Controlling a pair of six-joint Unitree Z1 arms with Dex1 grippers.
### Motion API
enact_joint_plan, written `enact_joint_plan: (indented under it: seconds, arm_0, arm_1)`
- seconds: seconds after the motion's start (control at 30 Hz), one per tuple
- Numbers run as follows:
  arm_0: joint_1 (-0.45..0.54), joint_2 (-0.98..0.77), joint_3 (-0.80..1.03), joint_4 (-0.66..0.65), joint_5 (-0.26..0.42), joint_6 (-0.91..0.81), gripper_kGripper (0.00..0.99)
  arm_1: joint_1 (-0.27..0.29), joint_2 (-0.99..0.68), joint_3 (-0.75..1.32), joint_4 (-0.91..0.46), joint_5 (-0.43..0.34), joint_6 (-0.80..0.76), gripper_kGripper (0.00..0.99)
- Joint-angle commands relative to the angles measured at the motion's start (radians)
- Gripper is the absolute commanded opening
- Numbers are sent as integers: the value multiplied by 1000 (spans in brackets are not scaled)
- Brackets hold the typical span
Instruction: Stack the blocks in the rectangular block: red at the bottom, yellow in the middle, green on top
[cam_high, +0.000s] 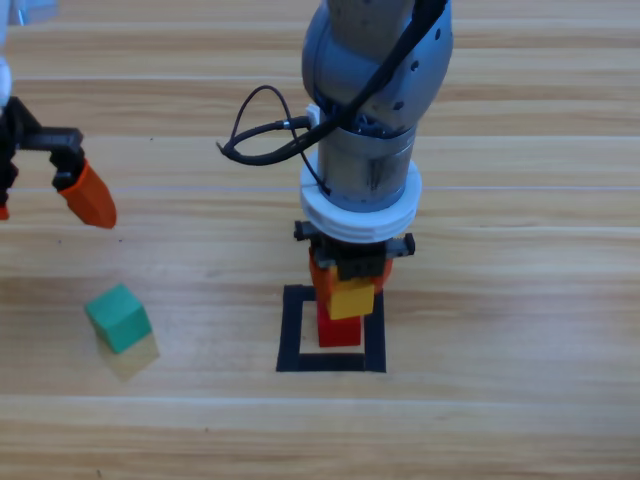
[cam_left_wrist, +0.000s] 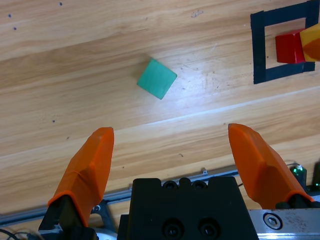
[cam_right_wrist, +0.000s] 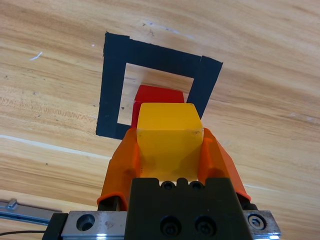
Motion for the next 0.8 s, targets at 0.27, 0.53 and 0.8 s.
enact_joint_plan:
  seconds: [0.27, 0.53, 0.8]
  arm_0:
    - [56, 56, 50, -52, -33, 55, 971]
    - [73, 68, 59, -66, -33, 72, 971]
    - [76, 70, 99, -101, -33, 66, 973]
  arm_1:
    - [41, 31, -13, 19, -24, 19, 57]
    - [41, 29, -28, 19, -24, 13, 990]
    - [41, -141, -43, 17, -42, -38, 990]
